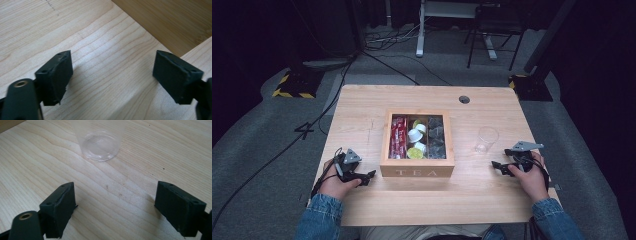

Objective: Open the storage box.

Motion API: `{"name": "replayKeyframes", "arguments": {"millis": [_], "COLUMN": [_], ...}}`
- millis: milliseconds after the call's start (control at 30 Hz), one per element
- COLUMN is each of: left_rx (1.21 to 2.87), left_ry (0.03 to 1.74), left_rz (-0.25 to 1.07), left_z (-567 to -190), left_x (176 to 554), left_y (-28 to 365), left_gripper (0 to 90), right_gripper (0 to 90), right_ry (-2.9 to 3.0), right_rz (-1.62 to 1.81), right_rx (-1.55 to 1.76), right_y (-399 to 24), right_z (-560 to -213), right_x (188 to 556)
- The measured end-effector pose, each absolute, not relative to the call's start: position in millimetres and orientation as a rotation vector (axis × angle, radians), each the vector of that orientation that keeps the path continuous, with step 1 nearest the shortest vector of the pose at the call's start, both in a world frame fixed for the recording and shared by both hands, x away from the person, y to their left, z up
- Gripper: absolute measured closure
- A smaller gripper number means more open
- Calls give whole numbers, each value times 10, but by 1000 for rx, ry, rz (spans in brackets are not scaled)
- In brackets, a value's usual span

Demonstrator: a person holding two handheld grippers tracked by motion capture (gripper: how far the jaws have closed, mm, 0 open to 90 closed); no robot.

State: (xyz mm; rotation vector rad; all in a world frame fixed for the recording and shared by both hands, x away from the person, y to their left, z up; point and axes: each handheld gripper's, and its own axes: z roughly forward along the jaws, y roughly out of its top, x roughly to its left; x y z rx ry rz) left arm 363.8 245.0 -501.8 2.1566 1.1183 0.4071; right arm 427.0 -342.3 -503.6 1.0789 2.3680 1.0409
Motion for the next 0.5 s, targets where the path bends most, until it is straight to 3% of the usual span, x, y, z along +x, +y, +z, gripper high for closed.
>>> {"name": "replayKeyframes", "arguments": {"millis": [67,500], "left_rx": [2160,2147], "left_ry": [1127,1149], "left_rz": [409,383], "left_z": [-5006,-4692], "left_x": [3636,3579], "left_y": [2455,2461], "left_gripper": [239,254], "right_gripper": [166,167], "right_ry": [2368,2366], "right_rz": [1041,1040], "right_rx": [1079,1080], "right_y": [-3422,-3420], "right_z": [-5036,-5036], "right_x": [4270,4272]}}
